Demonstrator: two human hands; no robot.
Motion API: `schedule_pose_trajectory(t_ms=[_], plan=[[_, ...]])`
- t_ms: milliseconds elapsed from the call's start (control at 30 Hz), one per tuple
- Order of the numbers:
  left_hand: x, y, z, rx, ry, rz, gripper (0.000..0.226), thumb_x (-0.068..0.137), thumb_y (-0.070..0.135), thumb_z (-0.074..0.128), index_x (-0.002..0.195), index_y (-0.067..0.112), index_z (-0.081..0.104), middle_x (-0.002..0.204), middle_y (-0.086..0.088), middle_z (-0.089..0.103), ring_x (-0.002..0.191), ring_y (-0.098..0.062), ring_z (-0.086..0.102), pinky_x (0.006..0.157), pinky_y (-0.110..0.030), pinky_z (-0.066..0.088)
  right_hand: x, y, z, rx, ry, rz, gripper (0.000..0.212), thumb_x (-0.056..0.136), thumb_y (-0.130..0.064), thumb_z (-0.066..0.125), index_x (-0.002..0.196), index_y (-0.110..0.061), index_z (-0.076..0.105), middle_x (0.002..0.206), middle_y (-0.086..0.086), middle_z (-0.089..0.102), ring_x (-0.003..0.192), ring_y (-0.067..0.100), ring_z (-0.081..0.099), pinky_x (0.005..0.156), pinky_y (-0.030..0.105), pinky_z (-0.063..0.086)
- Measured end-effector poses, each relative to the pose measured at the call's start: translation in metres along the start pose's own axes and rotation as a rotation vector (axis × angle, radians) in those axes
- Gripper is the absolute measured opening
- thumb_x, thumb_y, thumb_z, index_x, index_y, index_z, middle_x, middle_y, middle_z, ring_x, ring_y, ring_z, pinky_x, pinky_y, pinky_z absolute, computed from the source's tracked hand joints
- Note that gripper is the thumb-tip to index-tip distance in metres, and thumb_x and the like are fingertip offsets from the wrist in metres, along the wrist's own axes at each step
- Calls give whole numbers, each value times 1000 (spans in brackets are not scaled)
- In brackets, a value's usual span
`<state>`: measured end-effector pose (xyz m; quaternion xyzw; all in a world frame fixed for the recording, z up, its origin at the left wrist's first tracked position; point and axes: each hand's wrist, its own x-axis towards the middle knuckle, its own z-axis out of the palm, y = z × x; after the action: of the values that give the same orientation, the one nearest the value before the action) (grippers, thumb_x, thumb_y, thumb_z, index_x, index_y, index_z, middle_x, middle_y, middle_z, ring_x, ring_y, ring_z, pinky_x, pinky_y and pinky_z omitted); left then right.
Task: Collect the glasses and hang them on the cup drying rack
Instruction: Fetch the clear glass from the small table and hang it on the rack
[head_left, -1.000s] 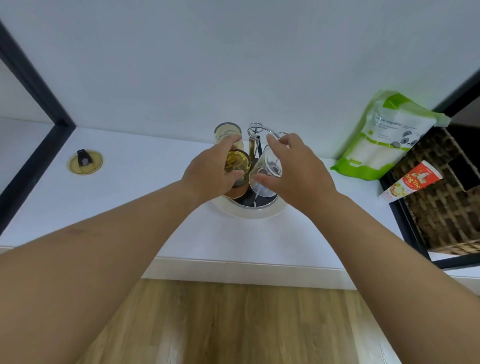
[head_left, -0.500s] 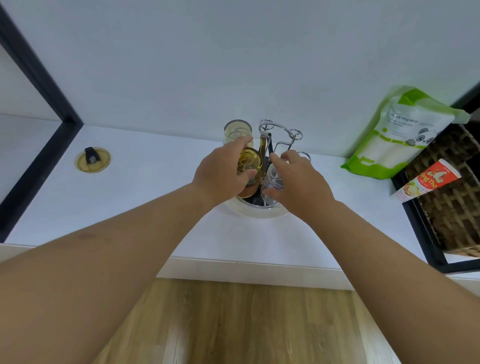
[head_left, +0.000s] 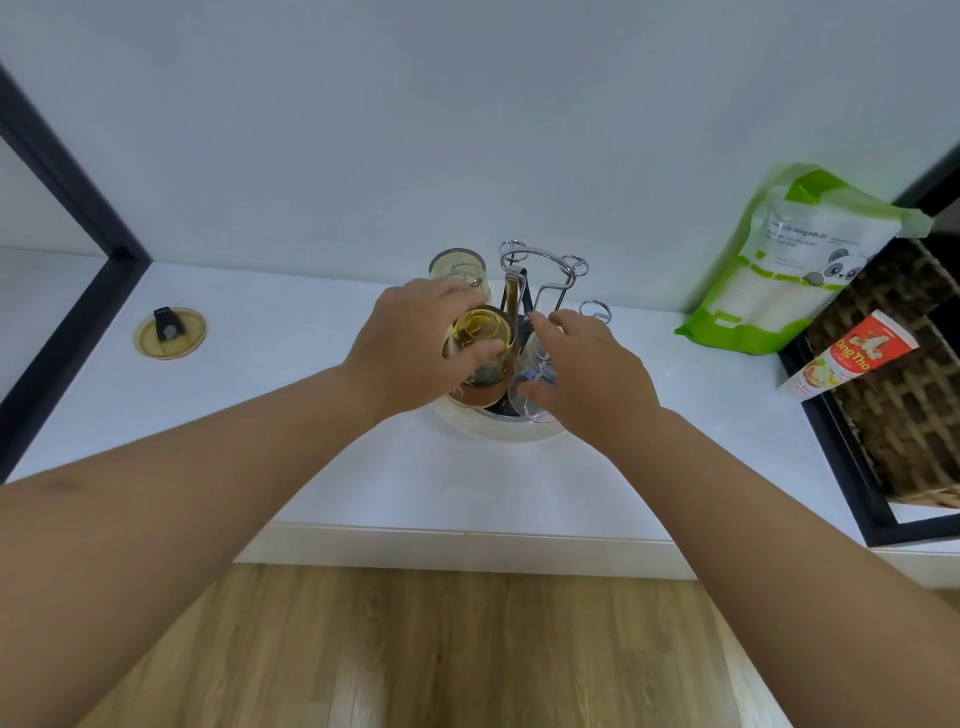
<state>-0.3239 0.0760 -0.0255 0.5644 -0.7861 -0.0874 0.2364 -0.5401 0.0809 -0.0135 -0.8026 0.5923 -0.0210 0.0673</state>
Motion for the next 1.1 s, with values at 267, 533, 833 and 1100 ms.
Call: schedule_pose_trajectory(t_ms=[267,533,833,1100], plan=[[15,-18,-14,-55,-12,-146,50,103,17,54,152,25,49,163,-1,39,150,-24,31,120,-42,27,2,27,-5,-78,-33,-62,77,99,-41,65,165,-25,28,167,-5,37,150,29,31,106,48,50],[23,-14,-9,-146,-189,-185,61,101,47,57,157,29,40,164,4,38,152,-18,32,121,-39,27,9,58,-20,-80,-83,-60,94,93,-50,71,168,-34,17,178,-6,14,163,29,6,112,56,45],[8,-10,1,-207,-188,-195,65,94,49,67,152,29,46,146,9,52,128,-13,51,109,-33,42,13,49,-21,173,-104,-78,118,70,-73,82,166,-32,26,178,-3,13,164,26,-5,127,61,22],[13,-12,1,-202,-205,-226,61,100,42,63,156,32,41,152,7,46,136,-16,47,113,-42,40,3,31,2,172,-36,-21,95,75,-78,72,156,-37,43,176,6,22,164,30,5,126,67,9]])
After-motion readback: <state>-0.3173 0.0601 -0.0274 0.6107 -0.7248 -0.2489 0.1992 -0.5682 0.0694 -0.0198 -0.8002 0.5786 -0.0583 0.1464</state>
